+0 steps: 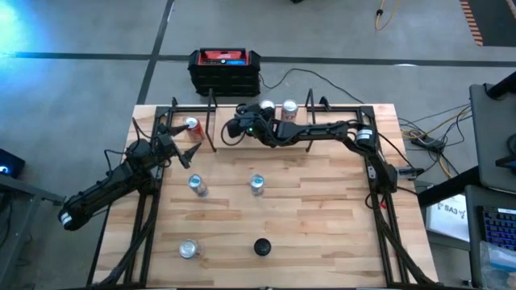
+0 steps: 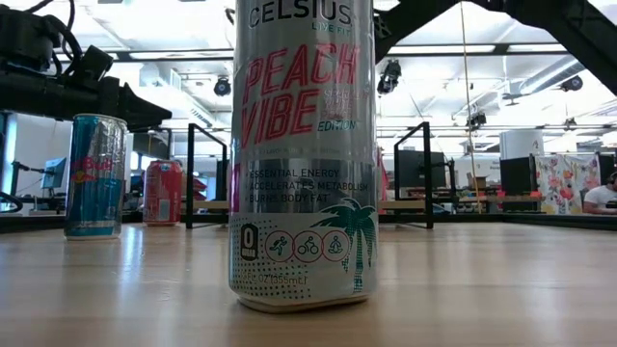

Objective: Place canned beverage on shelf
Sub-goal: Put the white and pink soda can on the shelf, then move the blue soda can to the top left of the table

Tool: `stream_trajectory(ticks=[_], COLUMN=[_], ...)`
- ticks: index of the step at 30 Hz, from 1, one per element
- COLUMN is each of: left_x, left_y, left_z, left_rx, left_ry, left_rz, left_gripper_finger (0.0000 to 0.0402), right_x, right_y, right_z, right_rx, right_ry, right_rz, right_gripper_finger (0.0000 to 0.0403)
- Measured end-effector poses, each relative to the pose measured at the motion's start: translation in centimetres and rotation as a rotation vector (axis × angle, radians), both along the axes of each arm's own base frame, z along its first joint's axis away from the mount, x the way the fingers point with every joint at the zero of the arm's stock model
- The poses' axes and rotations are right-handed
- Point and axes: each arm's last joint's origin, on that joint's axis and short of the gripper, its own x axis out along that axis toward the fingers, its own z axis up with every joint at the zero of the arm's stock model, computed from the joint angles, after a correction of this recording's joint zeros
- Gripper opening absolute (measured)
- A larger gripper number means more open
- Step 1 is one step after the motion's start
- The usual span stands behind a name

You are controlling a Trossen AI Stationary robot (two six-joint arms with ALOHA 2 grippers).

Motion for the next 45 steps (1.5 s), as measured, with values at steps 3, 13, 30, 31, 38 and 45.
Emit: stream_trajectory(ticks=[3,13,30,31,38,45], left_x=[0.0,0.0,0.0,0.0,0.0,0.0], left_y=[0.0,0.0,0.0,0.0,0.0,0.0], left_z=[0.0,0.0,0.0,0.0,0.0,0.0], left_rx=[0.001,0.000,0.000,0.000,0.000,0.000], left_ry=[0.000,0.000,0.000,0.000,0.000,0.000], left_rz=[0.000,0.000,0.000,0.000,0.000,0.000], left_gripper_finger=[0.0398,0.0398,0.0398,0.0398,0.0398,0.0398], right_x=[0.3,0.5,1.0,1.0,1.2,1.3], right_y=[-0.1,0.2,2.7,3.2,6.3,8.3], right_z=[-0.3,-0.6,-0.3,-0.3,-0.2,-0.5], right_rx=[-0.012,-0.053,-0.112,-0.123,-0.190,-0.186], right_ry=[-0.020,0.024,0.048,0.051,0.071,0.031], right_rz=[0.000,0.012,-0.046,-0.059,-0.157,-0.209], right_gripper_finger=[0.0258,0.0269,0.0322,0.0326,0.0333,0.0334])
